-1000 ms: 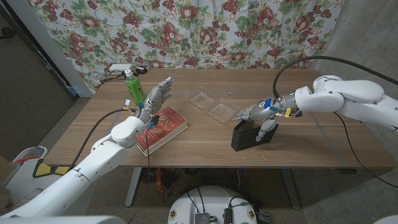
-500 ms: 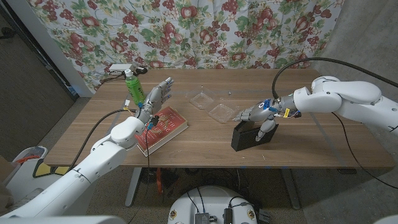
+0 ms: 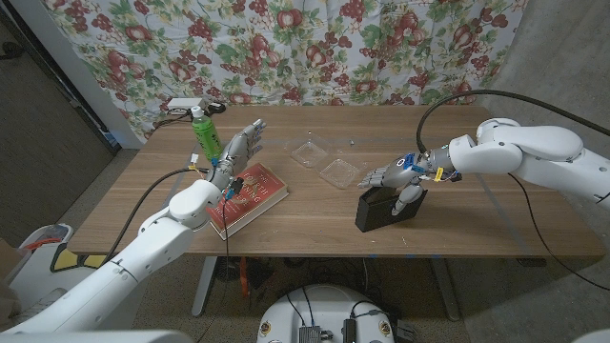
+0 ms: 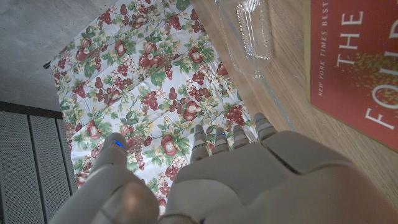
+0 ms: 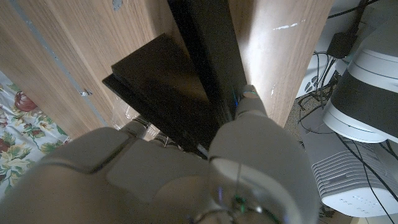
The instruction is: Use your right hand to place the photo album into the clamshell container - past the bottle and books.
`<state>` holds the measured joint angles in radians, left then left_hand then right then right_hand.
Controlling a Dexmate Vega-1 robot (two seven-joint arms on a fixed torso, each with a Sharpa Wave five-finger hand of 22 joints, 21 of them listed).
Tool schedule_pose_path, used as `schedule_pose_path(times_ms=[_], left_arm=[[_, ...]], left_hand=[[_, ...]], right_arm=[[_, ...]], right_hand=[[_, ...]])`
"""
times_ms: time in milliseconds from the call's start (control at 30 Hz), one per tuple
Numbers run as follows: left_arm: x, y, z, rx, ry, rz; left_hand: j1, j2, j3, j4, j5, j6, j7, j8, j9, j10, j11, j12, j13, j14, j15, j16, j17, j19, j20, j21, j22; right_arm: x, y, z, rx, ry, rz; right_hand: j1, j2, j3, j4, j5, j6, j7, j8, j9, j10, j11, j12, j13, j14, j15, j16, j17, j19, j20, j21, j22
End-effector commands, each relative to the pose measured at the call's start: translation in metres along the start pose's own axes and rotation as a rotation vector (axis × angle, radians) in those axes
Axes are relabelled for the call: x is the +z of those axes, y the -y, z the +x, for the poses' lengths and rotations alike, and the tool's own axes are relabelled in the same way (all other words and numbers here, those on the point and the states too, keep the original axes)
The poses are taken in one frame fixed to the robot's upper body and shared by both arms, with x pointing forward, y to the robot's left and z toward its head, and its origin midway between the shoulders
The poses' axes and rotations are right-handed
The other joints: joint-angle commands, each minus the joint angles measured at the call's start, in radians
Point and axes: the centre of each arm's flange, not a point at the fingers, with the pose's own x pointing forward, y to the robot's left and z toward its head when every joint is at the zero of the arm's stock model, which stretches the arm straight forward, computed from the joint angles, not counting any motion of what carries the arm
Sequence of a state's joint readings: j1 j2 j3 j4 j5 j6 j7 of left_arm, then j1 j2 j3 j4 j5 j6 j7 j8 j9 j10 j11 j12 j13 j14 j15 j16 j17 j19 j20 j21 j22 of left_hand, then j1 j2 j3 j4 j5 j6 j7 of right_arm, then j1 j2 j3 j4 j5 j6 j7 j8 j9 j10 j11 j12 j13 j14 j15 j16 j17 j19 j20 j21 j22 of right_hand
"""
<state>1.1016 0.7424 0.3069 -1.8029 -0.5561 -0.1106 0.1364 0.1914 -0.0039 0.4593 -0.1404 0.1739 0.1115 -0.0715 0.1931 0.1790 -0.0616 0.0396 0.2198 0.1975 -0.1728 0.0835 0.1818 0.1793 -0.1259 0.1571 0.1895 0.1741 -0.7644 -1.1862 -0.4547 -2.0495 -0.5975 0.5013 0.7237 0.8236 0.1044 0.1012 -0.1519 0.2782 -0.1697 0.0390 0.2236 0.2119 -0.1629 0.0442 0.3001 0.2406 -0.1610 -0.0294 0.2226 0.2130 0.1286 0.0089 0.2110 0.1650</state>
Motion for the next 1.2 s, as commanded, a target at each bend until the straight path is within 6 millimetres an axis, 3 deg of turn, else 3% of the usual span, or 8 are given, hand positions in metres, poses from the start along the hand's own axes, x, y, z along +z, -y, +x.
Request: schedule_pose_path(times_ms=[33, 133, 400, 833, 1000, 1067, 1200], left_arm=[[0.0008, 0.0008, -0.0034, 0.004, 0.004, 0.003], [0.0007, 0.0011, -0.0040, 0.004, 0.004, 0.002], [0.0003, 0.0018, -0.0046, 0.003, 0.004, 0.001], [-0.0005, 0.0021, -0.0073, 0.008, 0.007, -0.004], [-0.0011, 0.0022, -0.0077, 0.007, 0.007, -0.005], [-0.0014, 0.0021, -0.0077, 0.009, 0.007, -0.006], [-0.0018, 0.0019, -0.0078, 0.009, 0.008, -0.006]], left_hand=[[0.000, 0.002, -0.004, 0.001, -0.001, 0.006, 0.001, -0.004, 0.004, -0.004, 0.008, 0.002, 0.002, -0.059, 0.006, 0.005, 0.003, 0.001, -0.002, 0.004, 0.003], [-0.001, 0.002, -0.005, 0.001, -0.001, 0.005, 0.002, -0.004, 0.004, -0.002, 0.006, 0.003, 0.002, -0.059, 0.005, 0.005, 0.003, 0.001, -0.001, 0.004, 0.003], [-0.001, 0.002, -0.005, 0.001, -0.001, 0.006, 0.002, -0.004, 0.004, 0.000, 0.005, 0.004, 0.002, -0.059, 0.006, 0.006, 0.003, 0.002, -0.002, 0.005, 0.003], [-0.001, 0.002, -0.006, 0.001, -0.001, 0.007, 0.004, -0.003, 0.004, -0.001, 0.007, 0.003, 0.002, -0.058, 0.006, 0.006, 0.003, 0.001, -0.002, 0.005, 0.003], [-0.002, 0.002, -0.007, 0.002, -0.001, 0.007, 0.002, -0.004, 0.004, 0.001, 0.006, 0.004, 0.002, -0.058, 0.006, 0.006, 0.003, 0.002, -0.003, 0.005, 0.003], [-0.002, 0.002, -0.007, 0.002, -0.001, 0.007, 0.002, -0.004, 0.004, 0.001, 0.006, 0.004, 0.002, -0.058, 0.006, 0.006, 0.003, 0.003, -0.003, 0.005, 0.003], [-0.002, 0.002, -0.007, 0.002, -0.001, 0.007, 0.002, -0.004, 0.004, 0.000, 0.005, 0.004, 0.002, -0.058, 0.006, 0.006, 0.004, 0.003, -0.002, 0.005, 0.003]], right_arm=[[0.0009, -0.0023, 0.0009, -0.007, 0.005, 0.022], [0.0011, -0.0026, 0.0008, -0.011, 0.005, 0.028], [0.0015, -0.0031, 0.0008, -0.018, 0.003, 0.046], [0.0019, -0.0027, 0.0014, -0.035, -0.003, 0.063], [0.0017, -0.0024, 0.0020, -0.042, -0.004, 0.073], [0.0013, -0.0023, 0.0026, -0.050, -0.002, 0.077], [0.0011, -0.0025, 0.0039, -0.056, -0.001, 0.085]], right_hand=[[0.022, 0.010, 0.017, -0.004, -0.012, -0.004, -0.008, -0.003, 0.006, 0.002, -0.007, 0.009, 0.008, 0.024, -0.007, 0.015, 0.009, 0.037, -0.011, 0.012, 0.007], [0.041, 0.026, 0.030, -0.006, -0.027, -0.001, -0.011, -0.003, 0.008, 0.007, -0.012, 0.018, 0.013, 0.041, -0.011, 0.022, 0.015, 0.074, -0.005, 0.021, 0.009], [0.073, 0.047, 0.055, -0.007, -0.055, 0.021, -0.014, 0.002, 0.012, 0.022, -0.013, 0.039, 0.025, 0.065, -0.019, 0.035, 0.033, 0.136, -0.037, 0.031, 0.009], [0.107, 0.062, 0.091, 0.001, -0.077, 0.109, -0.044, 0.025, 0.022, 0.084, -0.045, 0.094, 0.049, 0.129, -0.052, 0.074, 0.076, 0.225, -0.070, 0.039, 0.009], [0.114, 0.059, 0.101, 0.005, -0.082, 0.189, -0.070, 0.050, 0.029, 0.125, -0.075, 0.126, 0.061, 0.164, -0.067, 0.096, 0.101, 0.253, -0.079, 0.035, 0.010], [0.116, 0.061, 0.108, 0.009, -0.083, 0.260, -0.119, 0.072, 0.034, 0.147, -0.112, 0.145, 0.070, 0.180, -0.094, 0.108, 0.120, 0.267, -0.088, 0.031, 0.010], [0.120, 0.061, 0.112, 0.010, -0.082, 0.276, -0.128, 0.075, 0.036, 0.176, -0.132, 0.162, 0.075, 0.201, -0.105, 0.120, 0.131, 0.284, -0.096, 0.031, 0.010]])
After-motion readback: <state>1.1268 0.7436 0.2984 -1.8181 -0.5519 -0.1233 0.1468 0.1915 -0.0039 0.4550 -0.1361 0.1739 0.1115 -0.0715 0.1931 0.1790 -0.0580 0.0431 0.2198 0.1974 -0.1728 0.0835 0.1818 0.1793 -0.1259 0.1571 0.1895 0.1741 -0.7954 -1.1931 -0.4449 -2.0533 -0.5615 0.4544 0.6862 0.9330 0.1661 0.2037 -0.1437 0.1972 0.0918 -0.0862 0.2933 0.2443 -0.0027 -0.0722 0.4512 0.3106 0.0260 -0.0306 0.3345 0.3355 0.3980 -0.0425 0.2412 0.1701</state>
